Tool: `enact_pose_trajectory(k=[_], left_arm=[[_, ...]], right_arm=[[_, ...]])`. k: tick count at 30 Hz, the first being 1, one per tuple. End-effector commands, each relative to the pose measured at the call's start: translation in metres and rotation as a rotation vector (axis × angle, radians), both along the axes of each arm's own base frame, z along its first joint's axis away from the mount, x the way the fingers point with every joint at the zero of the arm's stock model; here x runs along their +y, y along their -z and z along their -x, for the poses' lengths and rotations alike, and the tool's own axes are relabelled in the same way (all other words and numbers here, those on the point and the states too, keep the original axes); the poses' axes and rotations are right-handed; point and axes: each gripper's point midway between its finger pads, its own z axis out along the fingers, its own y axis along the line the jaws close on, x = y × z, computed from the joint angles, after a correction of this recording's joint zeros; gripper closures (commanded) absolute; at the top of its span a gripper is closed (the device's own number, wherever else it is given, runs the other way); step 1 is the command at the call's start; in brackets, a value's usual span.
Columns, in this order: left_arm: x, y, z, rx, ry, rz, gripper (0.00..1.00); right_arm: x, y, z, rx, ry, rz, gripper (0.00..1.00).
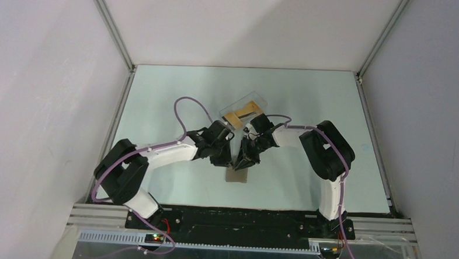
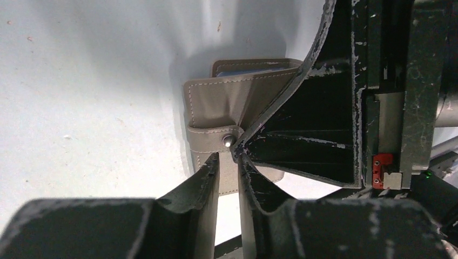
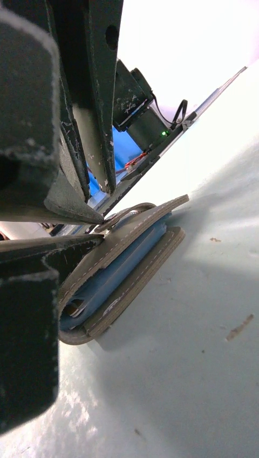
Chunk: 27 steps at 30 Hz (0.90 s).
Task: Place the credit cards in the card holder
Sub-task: Close the card holder at the center of the board.
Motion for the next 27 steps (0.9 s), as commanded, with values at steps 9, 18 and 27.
enact_pose_trajectory(k=[9, 18, 27], left_arm=[[0.010, 0.006, -0.004, 0.005, 0.017, -0.157, 0.83], [0.013, 0.013, 0.001, 0.035, 0.039, -0.196, 0.87], [0.012, 0.019, 0.002, 0.056, 0.056, -0.222, 0.90]], right_arm=[[-0.017, 0.058, 0.005, -0.045, 0.007, 0.183, 0.81], [-0.014, 0.035, -0.001, -0.063, 0.066, 0.069, 0.71], [-0.013, 0.023, -0.001, -0.058, 0.089, 0.036, 0.68]])
